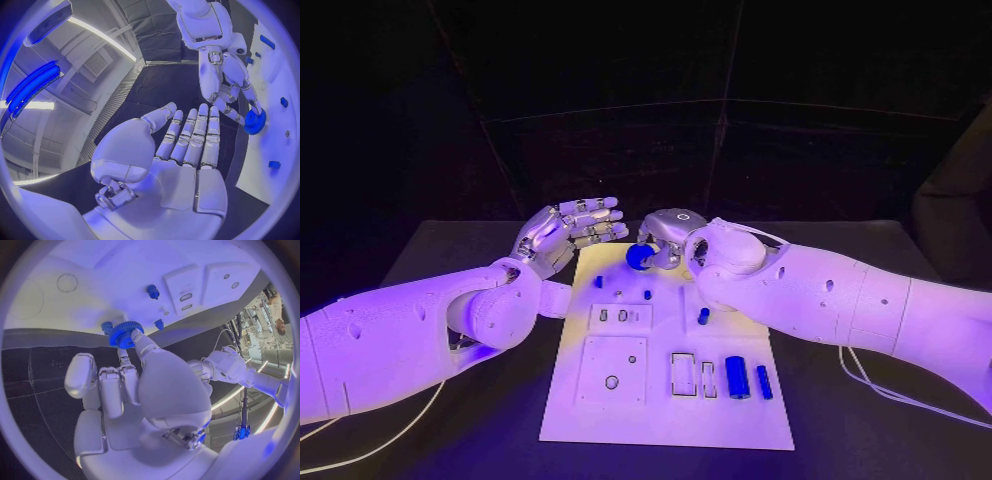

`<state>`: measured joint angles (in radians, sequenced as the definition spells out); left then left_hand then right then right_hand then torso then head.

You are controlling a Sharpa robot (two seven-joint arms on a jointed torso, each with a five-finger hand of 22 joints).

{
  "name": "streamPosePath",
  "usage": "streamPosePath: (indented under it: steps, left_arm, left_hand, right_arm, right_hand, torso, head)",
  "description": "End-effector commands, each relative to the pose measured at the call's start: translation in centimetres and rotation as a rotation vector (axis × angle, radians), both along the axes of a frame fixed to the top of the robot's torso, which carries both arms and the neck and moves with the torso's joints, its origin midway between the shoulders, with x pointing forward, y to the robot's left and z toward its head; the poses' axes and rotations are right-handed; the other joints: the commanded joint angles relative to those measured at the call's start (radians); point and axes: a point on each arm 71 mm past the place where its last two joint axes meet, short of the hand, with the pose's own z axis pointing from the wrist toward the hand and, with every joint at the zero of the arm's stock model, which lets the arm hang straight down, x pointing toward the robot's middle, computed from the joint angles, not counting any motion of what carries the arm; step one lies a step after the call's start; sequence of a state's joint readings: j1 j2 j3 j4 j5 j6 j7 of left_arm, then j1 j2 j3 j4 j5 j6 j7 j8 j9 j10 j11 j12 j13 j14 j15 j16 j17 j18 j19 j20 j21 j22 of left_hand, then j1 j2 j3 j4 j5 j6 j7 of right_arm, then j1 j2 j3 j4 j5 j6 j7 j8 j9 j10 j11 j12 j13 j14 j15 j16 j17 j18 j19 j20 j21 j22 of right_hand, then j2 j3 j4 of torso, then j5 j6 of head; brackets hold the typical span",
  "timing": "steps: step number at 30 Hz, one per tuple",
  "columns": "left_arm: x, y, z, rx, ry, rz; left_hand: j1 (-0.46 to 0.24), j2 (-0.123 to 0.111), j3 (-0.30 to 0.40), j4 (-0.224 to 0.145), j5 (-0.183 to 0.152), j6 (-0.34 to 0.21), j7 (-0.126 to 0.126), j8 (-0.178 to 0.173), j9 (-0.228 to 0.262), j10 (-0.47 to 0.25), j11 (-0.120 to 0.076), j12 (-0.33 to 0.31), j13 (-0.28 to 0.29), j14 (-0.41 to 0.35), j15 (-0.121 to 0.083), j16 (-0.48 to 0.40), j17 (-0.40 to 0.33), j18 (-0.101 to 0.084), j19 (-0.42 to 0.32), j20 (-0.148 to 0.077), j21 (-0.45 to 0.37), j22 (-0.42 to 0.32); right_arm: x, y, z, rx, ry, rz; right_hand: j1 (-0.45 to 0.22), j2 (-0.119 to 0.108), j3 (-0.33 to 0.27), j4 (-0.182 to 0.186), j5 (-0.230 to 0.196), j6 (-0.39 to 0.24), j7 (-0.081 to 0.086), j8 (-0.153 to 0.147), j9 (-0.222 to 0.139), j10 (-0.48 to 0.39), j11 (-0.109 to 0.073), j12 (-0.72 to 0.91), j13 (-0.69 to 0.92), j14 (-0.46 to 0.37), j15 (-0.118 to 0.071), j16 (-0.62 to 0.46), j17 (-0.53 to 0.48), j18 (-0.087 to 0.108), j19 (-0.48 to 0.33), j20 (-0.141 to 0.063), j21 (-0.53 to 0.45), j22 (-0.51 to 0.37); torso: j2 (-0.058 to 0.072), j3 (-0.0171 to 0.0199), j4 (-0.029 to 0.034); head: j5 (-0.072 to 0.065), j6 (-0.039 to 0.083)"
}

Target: Assemble the parts on the task board

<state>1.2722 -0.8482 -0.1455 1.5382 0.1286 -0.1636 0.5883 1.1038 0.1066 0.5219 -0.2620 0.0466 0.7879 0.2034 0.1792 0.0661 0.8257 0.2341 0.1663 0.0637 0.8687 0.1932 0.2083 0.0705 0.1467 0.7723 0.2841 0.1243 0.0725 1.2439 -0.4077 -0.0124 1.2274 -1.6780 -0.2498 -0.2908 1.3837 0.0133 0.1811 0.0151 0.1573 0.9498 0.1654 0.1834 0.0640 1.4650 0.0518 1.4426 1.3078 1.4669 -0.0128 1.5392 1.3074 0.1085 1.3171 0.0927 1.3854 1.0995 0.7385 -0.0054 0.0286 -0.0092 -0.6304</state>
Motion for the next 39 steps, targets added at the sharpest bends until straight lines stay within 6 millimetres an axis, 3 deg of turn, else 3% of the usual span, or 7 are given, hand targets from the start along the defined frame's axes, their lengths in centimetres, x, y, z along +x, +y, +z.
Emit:
streamPosePath:
  steps: [1, 14, 20, 24, 25, 32, 39]
  left_arm:
    - [0.0, -0.2, 0.2, -0.008, -0.01, -0.012]
    - [0.0, -0.2, 0.2, -0.008, -0.01, -0.012]
    - [0.1, -0.2, 0.2, -0.007, -0.01, -0.012]
    - [0.1, -0.2, 0.2, -0.007, -0.01, -0.012]
    - [0.1, -0.2, 0.2, -0.007, -0.01, -0.012]
    - [0.1, -0.2, 0.2, -0.007, -0.01, -0.011]
    - [0.1, -0.1, 0.2, -0.006, -0.01, -0.01]
  left_hand:
    - [-0.009, 0.0, 0.007, 0.001, 0.003, -0.006, 0.085, 0.006, 0.0, 0.004, 0.0, 0.006, -0.001, 0.006, -0.002, 0.007, -0.001, 0.018, 0.01, 0.0, -0.006, -0.001]
    - [-0.009, 0.0, 0.007, 0.001, 0.003, -0.006, 0.085, 0.006, 0.0, 0.004, 0.0, 0.006, -0.001, 0.006, -0.002, 0.007, -0.001, 0.018, 0.01, 0.0, -0.006, -0.001]
    - [-0.009, 0.0, 0.007, 0.001, 0.003, -0.006, 0.085, 0.006, 0.0, 0.004, 0.0, 0.006, -0.001, 0.006, -0.002, 0.007, -0.001, 0.018, 0.01, 0.0, -0.006, -0.001]
    - [-0.009, 0.0, 0.007, 0.001, 0.003, -0.006, 0.085, 0.006, 0.0, 0.004, 0.0, 0.006, -0.001, 0.006, -0.002, 0.007, -0.001, 0.018, 0.01, 0.0, -0.006, -0.001]
    - [-0.009, 0.0, 0.007, 0.001, 0.003, -0.006, 0.085, 0.006, 0.0, 0.004, 0.0, 0.006, -0.001, 0.006, -0.002, 0.007, -0.001, 0.018, 0.01, 0.0, -0.006, -0.001]
    - [-0.009, 0.0, 0.007, 0.001, 0.003, -0.006, 0.085, 0.006, 0.0, 0.004, 0.0, 0.006, -0.001, 0.006, -0.002, 0.007, -0.001, 0.018, 0.01, 0.0, -0.006, -0.001]
    - [-0.009, 0.0, 0.007, 0.001, 0.003, -0.006, 0.085, 0.006, 0.0, 0.004, 0.0, 0.006, -0.001, 0.006, -0.002, 0.007, -0.001, 0.018, 0.01, 0.0, -0.006, -0.001]
  right_arm:
    - [0.1, 0.3, -0.2, -0.04, 0.008, 0.016]
    - [0.1, 0.7, -0.9, -0.081, 0.051, 0.023]
    - [0.3, 0.7, -0.9, -0.063, 0.04, 0.007]
    - [0.4, 0.6, -1.0, -0.063, 0.046, 0.002]
    - [0.4, 0.6, -1.0, -0.064, 0.047, 0.0]
    - [0.5, 0.4, -1.1, -0.076, 0.06, -0.011]
    - [0.4, 0.3, -1.4, -0.077, 0.073, -0.009]
  right_hand:
    - [-0.01, -0.007, 0.01, 0.0, -0.006, 0.046, -0.025, -0.007, 0.001, 0.0, 0.002, -0.007, 0.09, 0.087, -0.005, 0.005, 0.183, -0.018, 0.0, -0.002, 0.005, 0.0]
    - [-0.035, -0.024, 0.021, 0.001, -0.021, 0.025, -0.015, -0.035, 0.0, -0.011, 0.011, -0.022, 0.077, 0.087, 0.002, 0.004, 0.182, -0.018, -0.004, 0.004, 0.002, -0.005]
    - [-0.053, -0.037, 0.031, 0.002, 0.004, -0.06, 0.004, -0.093, -0.002, -0.046, 0.027, -0.069, 0.028, 0.085, 0.016, 0.002, 0.178, -0.016, -0.011, 0.016, -0.003, -0.016]
    - [-0.076, -0.052, 0.016, 0.012, -0.006, -0.088, 0.007, -0.113, 0.0, -0.051, 0.031, -0.078, 0.019, 0.086, 0.02, 0.002, 0.179, -0.015, -0.012, 0.021, -0.004, -0.017]
    - [-0.09, -0.061, 0.004, 0.019, -0.026, -0.094, 0.007, -0.117, 0.0, -0.053, 0.032, -0.08, 0.017, 0.086, 0.021, 0.002, 0.179, -0.015, -0.013, 0.023, -0.005, -0.019]
    - [-0.111, -0.077, -0.027, 0.034, -0.059, -0.124, 0.01, -0.121, 0.001, -0.058, 0.035, -0.086, 0.011, 0.085, 0.024, 0.002, 0.179, -0.014, -0.015, 0.026, -0.007, -0.022]
    - [-0.11, -0.078, -0.034, 0.037, -0.059, -0.098, 0.011, -0.114, 0.005, -0.057, 0.036, -0.084, 0.014, 0.085, 0.025, 0.002, 0.179, -0.014, -0.016, 0.027, -0.007, -0.023]
  torso:
    - [0.0, 0.0006, -0.0006]
    - [-0.001, 0.0006, -0.0013]
    - [-0.001, 0.0003, -0.0017]
    - [-0.001, 0.0003, -0.0014]
    - [-0.001, 0.0003, -0.0014]
    - [-0.001, 0.0008, -0.0012]
    - [-0.001, 0.0016, -0.0015]
  head:
    - [0.0, -0.002]
    - [0.002, -0.007]
    - [0.002, -0.006]
    - [0.002, -0.008]
    - [0.002, -0.008]
    - [0.0, -0.011]
    - [-0.001, -0.011]
